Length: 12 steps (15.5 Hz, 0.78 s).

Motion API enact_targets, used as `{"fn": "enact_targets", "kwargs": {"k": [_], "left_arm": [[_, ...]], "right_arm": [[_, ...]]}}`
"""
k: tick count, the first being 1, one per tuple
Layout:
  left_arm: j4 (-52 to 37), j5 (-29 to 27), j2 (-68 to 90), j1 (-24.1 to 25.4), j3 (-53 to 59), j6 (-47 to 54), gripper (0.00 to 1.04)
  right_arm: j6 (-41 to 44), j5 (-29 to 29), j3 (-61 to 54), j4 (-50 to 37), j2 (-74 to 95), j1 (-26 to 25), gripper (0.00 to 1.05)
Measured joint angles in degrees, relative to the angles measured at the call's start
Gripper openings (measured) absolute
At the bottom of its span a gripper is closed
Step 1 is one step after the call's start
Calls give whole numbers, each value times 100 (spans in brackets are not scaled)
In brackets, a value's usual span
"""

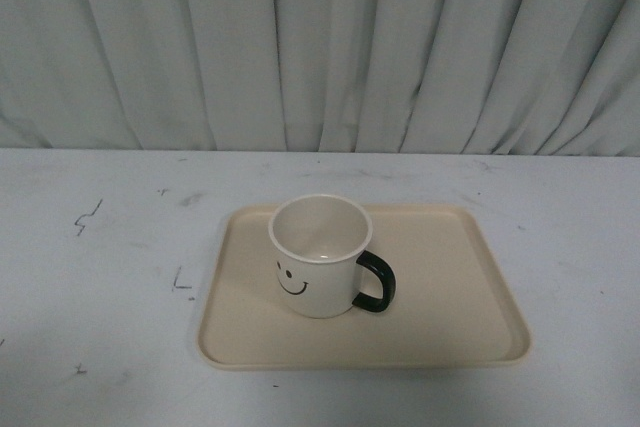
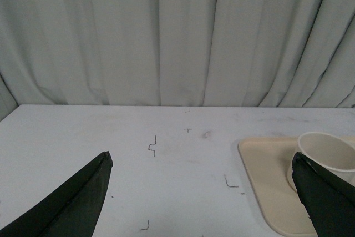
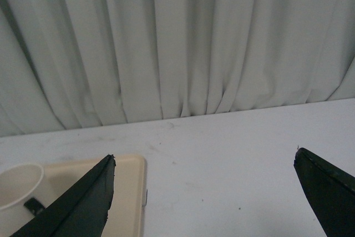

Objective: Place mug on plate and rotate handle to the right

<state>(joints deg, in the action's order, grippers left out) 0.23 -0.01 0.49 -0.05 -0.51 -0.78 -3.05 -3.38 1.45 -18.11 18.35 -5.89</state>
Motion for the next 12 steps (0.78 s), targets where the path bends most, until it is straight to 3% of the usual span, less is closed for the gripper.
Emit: {"fn": "enact_targets", "kwargs": {"k": [3, 4, 8, 12], "left_arm": [[0, 0, 0, 0, 0, 0, 98], [0, -2, 0, 0, 0, 0, 98], [0, 0, 0, 0, 0, 0, 98], [0, -2, 0, 0, 0, 0, 98]], "right_arm": [[-575, 173, 1056, -2332, 2948, 269, 98], [-822, 262, 1674, -2640, 3993, 496, 98], [-1751, 529, 4183, -1403, 7147, 1419, 98], [-2288, 197, 5344, -293, 8332, 2227, 98]]}}
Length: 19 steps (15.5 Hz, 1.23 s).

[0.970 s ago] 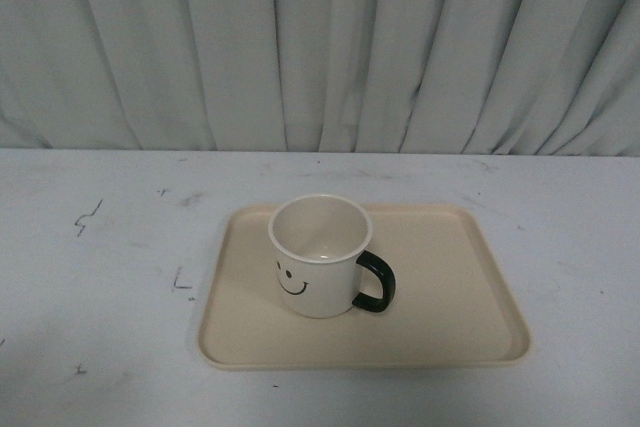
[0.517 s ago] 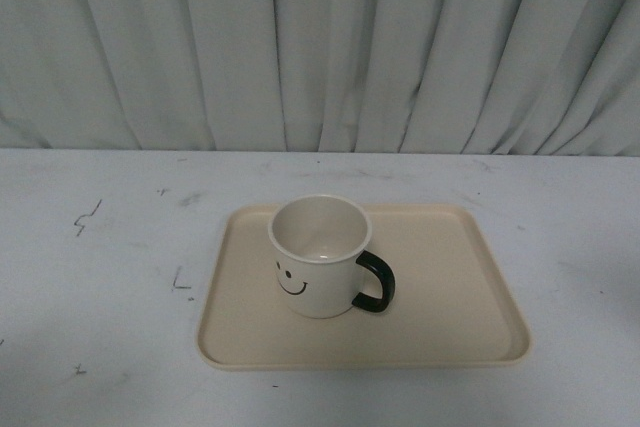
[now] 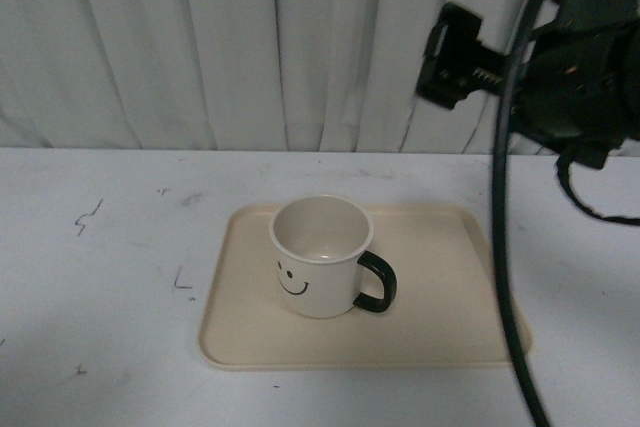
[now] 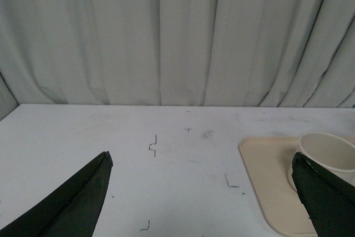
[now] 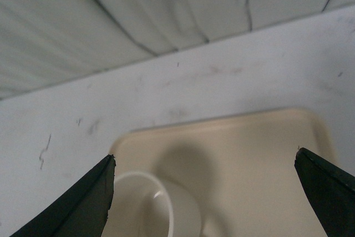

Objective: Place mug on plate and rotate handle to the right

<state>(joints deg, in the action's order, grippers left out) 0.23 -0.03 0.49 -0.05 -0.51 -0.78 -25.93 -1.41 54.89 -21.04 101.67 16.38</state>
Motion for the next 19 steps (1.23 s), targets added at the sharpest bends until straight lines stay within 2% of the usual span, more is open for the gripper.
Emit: {"fn": "enact_targets", "kwargs": {"k": [3, 9, 17, 18, 19], "left_arm": [[0, 2, 0, 0, 0, 0, 98], [0, 2, 0, 0, 0, 0, 98], [0, 2, 0, 0, 0, 0, 98], [0, 2, 0, 0, 0, 0, 98], [-2, 2, 0, 0, 0, 0, 98]], "right_arm": [[-254, -286, 131, 409, 531, 356, 98], [-713, -511, 380, 584, 1169, 490, 98], [-750, -566, 385, 651, 1340, 726, 98], [-750, -551, 385, 660, 1340, 730, 91], [-748, -535, 385, 697, 1340, 730, 72]]}}
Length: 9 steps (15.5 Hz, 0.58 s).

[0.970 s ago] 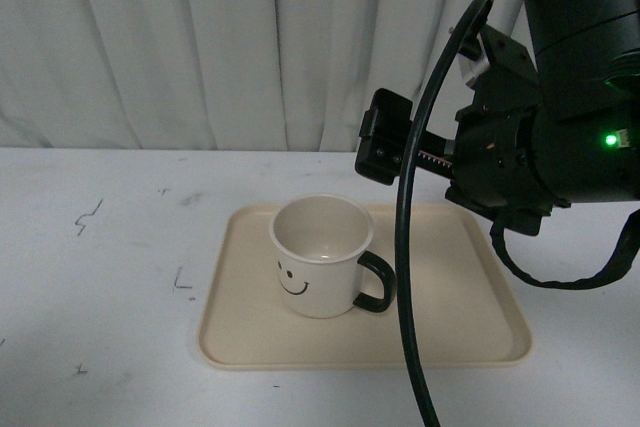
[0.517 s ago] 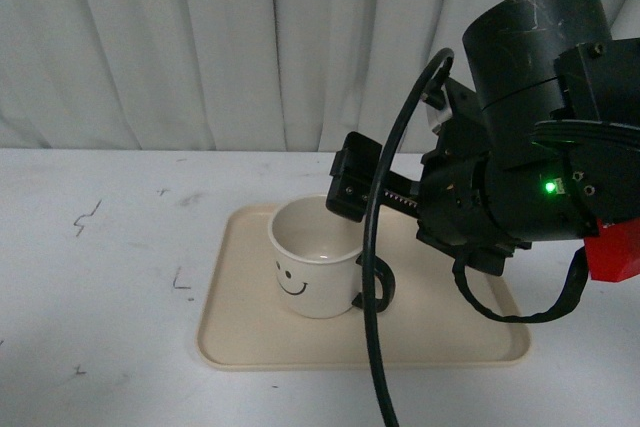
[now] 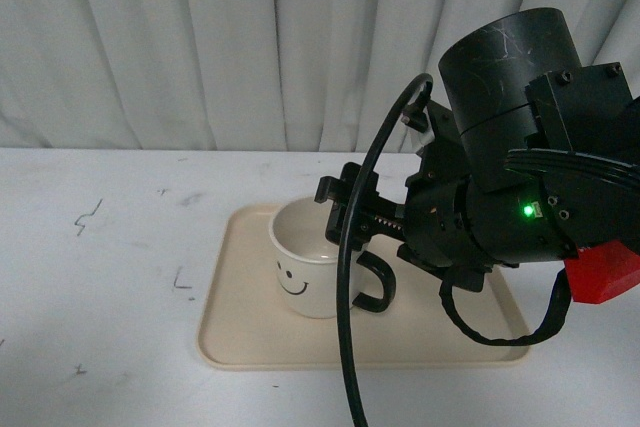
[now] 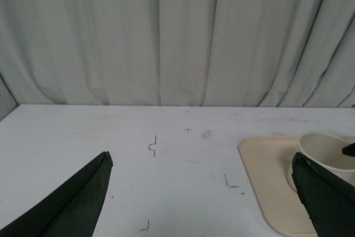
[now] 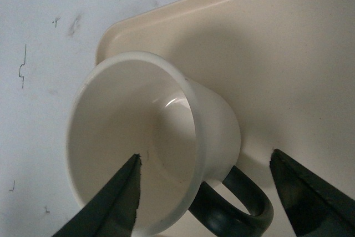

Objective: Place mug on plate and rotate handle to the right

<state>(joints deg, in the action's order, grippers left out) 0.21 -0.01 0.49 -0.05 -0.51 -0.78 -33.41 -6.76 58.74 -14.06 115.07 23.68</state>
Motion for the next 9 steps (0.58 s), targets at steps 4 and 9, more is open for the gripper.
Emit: {"fn": "enact_targets", "kwargs": {"k": [4, 9], "left_arm": [[0, 0, 0, 0, 0, 0, 98], [0, 0, 0, 0, 0, 2, 98]], "right_arm": [[0, 7, 0, -2, 0, -13, 26], [33, -31, -22, 63, -125, -114, 3]]}}
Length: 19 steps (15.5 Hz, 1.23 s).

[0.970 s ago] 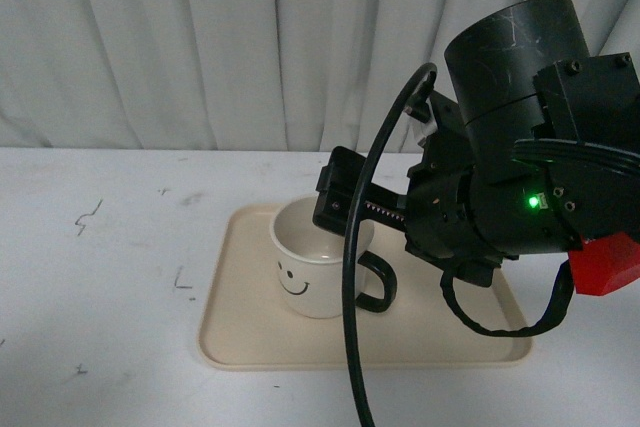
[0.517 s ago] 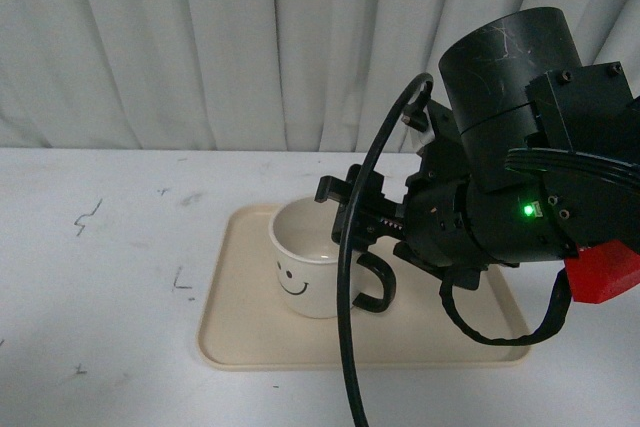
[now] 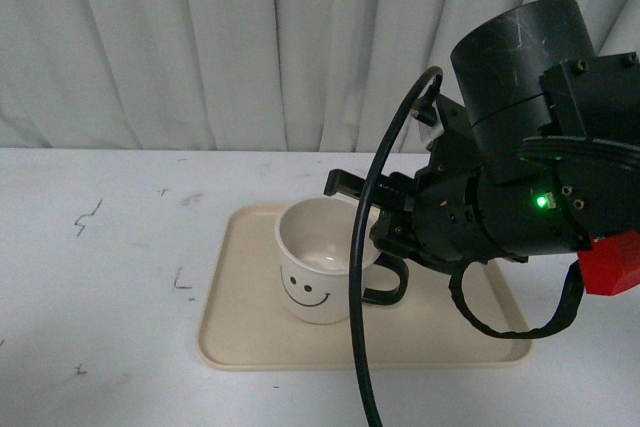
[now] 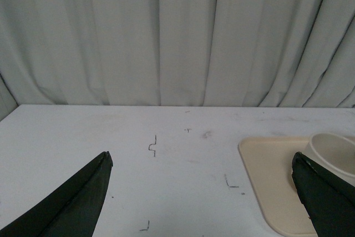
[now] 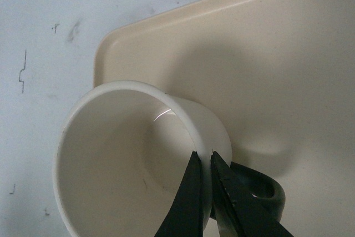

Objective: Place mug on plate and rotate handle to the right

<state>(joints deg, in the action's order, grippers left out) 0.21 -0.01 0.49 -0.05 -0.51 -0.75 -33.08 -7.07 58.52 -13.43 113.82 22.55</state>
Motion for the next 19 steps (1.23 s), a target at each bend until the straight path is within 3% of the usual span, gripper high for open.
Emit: {"fn": "enact_targets", "kwargs": {"k": [4, 10, 14, 19], "left_arm": [[2, 0, 0, 0, 0, -2, 98], [0, 0, 0, 0, 0, -2, 98], [0, 0, 0, 0, 0, -2, 98], [-2, 0, 0, 0, 0, -2, 98]], "right_arm": [[573, -258, -22, 407, -885, -396, 3], [2350, -990, 428, 1283, -807, -1725, 3], [3154, -1534, 505, 1375, -649, -1963, 3], [3390, -1646, 396, 1276, -260, -2197, 3]]}}
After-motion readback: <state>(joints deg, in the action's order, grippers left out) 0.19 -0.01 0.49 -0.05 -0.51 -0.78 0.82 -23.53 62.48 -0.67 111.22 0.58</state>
